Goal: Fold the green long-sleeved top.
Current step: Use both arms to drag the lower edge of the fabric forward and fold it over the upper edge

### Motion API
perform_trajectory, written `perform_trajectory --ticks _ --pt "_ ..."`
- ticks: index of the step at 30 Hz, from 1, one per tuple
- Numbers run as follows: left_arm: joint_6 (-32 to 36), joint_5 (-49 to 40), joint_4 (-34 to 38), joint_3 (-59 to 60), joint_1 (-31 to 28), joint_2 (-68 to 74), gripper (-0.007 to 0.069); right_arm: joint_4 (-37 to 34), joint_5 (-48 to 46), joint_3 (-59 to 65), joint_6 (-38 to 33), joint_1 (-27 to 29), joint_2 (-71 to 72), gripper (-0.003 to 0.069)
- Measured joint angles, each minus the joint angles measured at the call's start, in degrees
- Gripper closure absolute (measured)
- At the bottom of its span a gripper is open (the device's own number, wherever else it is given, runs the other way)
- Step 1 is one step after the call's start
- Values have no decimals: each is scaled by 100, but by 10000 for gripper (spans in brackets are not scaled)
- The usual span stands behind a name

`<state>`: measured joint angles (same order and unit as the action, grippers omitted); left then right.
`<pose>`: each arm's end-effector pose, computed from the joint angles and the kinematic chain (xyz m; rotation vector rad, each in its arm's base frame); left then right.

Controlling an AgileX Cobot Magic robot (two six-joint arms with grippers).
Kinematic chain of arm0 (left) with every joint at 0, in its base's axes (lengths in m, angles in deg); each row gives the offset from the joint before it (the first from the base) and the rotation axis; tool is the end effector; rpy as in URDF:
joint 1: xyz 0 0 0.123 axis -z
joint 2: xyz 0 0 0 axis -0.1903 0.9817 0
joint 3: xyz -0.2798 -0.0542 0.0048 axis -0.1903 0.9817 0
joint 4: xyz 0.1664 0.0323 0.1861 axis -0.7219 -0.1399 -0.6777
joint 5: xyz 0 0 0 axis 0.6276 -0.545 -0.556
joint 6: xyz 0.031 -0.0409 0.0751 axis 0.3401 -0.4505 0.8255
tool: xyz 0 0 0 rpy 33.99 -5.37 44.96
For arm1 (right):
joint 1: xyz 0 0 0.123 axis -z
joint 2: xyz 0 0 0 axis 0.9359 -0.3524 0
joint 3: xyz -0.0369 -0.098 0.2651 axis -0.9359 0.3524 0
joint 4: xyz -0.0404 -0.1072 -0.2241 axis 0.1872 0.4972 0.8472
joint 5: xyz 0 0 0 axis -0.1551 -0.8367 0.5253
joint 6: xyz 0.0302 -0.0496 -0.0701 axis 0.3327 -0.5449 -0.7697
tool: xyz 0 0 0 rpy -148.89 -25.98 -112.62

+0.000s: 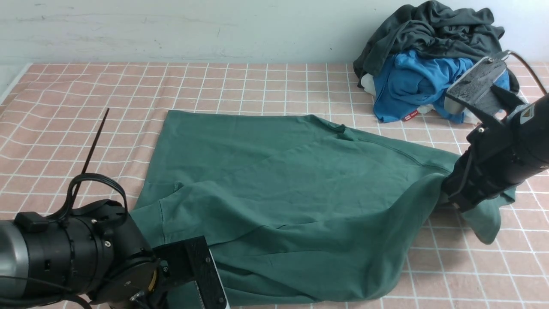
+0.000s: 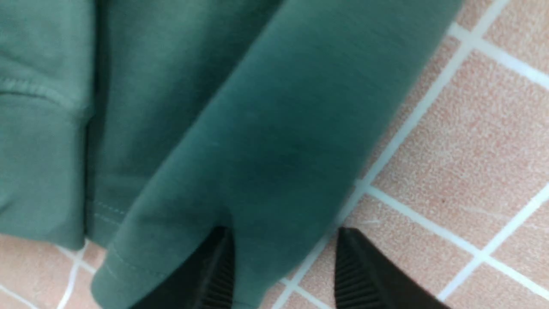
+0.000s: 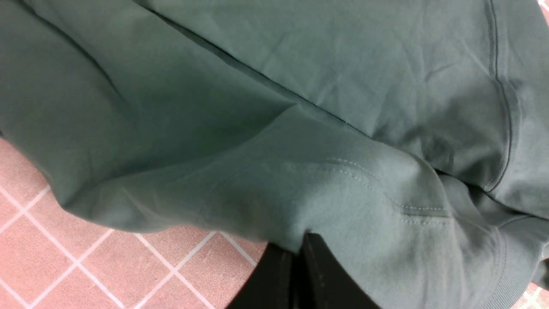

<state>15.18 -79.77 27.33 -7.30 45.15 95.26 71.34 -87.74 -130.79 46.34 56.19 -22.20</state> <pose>0.2076 -0.1159 0.1561 1.6020 2.4909 0.3366 0.2720 0.0774 0.2861 -0.9681 2.6052 0.1489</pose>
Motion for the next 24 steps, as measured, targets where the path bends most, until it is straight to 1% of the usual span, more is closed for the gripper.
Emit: perform_trajectory --ticks 2,4,5,7,8,11,12,13,14,18,19,23,24 --pt "46 29 -45 0 0 116 291 -17 0 0 0 0 0 661" --pt "55 17 -83 -28 0 197 298 -36 0 0 0 0 0 661" --pt "55 17 -96 -41 0 228 316 -36 0 0 0 0 0 661" --pt "55 5 -96 -67 0 256 368 -41 0 0 -18 0 0 661" --pt "43 5 -96 -67 6 256 382 -47 0 0 -28 0 0 661" --pt "-55 13 -5 -54 11 217 533 -126 -5 0 -131 0 0 661" --pt "-55 13 -8 -54 11 207 533 -143 -5 0 -144 0 0 661" --pt "-122 13 17 -32 11 135 581 -188 -11 0 -206 0 0 661" --pt "-156 -10 48 -21 11 40 603 -209 -19 0 -220 0 0 661" --pt "-235 -234 245 -16 11 -386 618 -234 -83 0 -232 0 0 661" --pt "-241 -401 332 -16 11 -633 618 -234 -84 0 -232 0 0 661" --pt "-267 -722 431 -16 11 -910 618 -234 -112 0 -244 0 0 661" --pt "-347 -914 460 -45 11 -999 618 -197 -142 0 -244 0 0 661"
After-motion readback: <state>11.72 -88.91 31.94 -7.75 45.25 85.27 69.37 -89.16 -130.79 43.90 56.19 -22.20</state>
